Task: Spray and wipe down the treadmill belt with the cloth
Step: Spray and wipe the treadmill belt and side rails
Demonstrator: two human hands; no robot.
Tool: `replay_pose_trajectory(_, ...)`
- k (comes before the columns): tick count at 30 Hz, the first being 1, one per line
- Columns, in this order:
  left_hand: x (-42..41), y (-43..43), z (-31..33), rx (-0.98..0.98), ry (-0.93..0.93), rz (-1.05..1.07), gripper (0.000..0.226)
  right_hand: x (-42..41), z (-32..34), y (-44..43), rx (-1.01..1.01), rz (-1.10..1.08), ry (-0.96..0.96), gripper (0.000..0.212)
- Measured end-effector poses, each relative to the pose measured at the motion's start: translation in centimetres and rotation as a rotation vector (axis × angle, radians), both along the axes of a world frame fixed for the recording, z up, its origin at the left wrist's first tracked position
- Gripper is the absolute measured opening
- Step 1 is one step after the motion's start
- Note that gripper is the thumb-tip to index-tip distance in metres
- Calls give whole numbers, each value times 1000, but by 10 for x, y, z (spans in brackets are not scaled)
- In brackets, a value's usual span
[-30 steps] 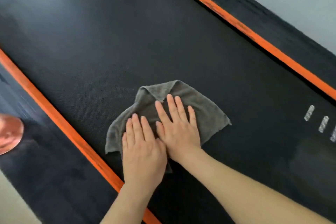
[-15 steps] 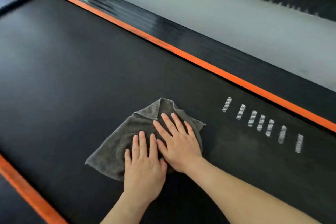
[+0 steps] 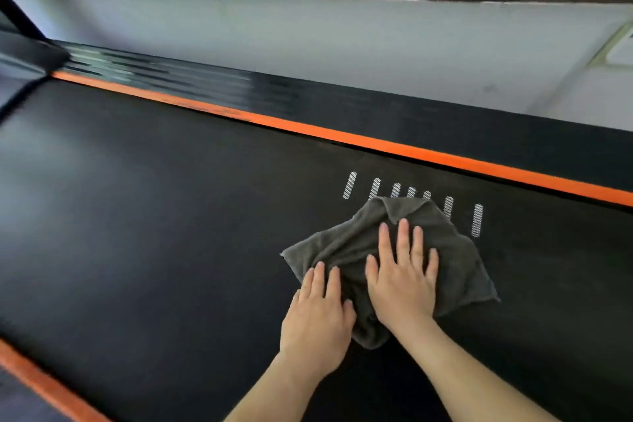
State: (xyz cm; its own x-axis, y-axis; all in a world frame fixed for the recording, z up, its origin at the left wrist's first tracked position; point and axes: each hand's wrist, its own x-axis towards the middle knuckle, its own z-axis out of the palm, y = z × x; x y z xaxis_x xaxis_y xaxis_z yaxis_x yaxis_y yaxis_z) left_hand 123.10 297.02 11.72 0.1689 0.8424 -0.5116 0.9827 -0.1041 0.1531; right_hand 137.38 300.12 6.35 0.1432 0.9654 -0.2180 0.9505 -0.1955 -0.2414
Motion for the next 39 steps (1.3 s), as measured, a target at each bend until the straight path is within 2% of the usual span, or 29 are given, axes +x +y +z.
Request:
replay_pose_trajectory(1, -15, 1, -3, -20, 48, -3, 89, -24, 0, -1, 8, 84, 35, 61)
replay_pose_trajectory(4, -56, 8, -5, 88, 136, -60, 57, -88, 2, 3, -13, 431, 76, 60)
replay_pose_trajectory(5, -67, 10, -4, 118, 151, -19, 48, -101, 2, 11, -13, 511, 74, 60)
replay_pose_trajectory(8, -88, 11, 5, 151, 151, 117, 50, -112, 4, 36, -55, 673, 99, 58)
replay_pose_trajectory(10, -92, 14, 0, 163, 186, 40, 39, -100, -2, 53, -14, 690, 114, 57)
replay_pose_trajectory(11, -90, 15, -7, 128, 216, -44, 37, -92, -3, 64, 1, 658, 127, 57)
replay_pose_trajectory(13, -76, 31, -17, 48, 210, -119, 63, -72, -4, 91, 46, 544, 86, 59)
replay_pose_trajectory(14, -65, 39, -15, 95, 167, -87, 70, -61, -1, 103, 57, 490, 60, 61)
replay_pose_trajectory(16, -39, 63, -16, 118, 63, -37, 65, -29, 0, 124, 53, 378, 32, 61)
replay_pose_trajectory(19, 6, 90, -11, 185, -12, -176, 64, 35, -4, 116, 102, 123, -48, 66)
replay_pose_trajectory(22, 35, 99, -17, 168, -28, -295, 65, 95, -2, 75, 76, -183, -139, 66)
replay_pose_trajectory(24, 47, 98, -23, 156, -23, -361, 73, 106, -1, 65, 13, -332, -147, 66)
replay_pose_trajectory(27, 50, 97, -31, 172, -22, -337, 76, 71, -1, 87, -7, -479, -93, 67)
replay_pose_trajectory(29, 32, 98, -31, 165, 12, -268, 74, 31, -3, 110, 28, -347, -54, 66)
replay_pose_trajectory(33, -26, 107, -24, 175, 155, -110, 75, -47, -4, 155, 66, 163, 61, 59)
replay_pose_trajectory(35, -58, 113, -17, 96, 222, -29, 77, -76, -1, 174, 31, 368, 75, 58)
replay_pose_trajectory(37, -77, 115, -10, 85, 261, 8, 80, -83, 1, 182, 22, 446, 56, 58)
replay_pose_trajectory(39, -80, 111, -10, 87, 262, 0, 80, -71, -2, 177, 53, 422, 46, 58)
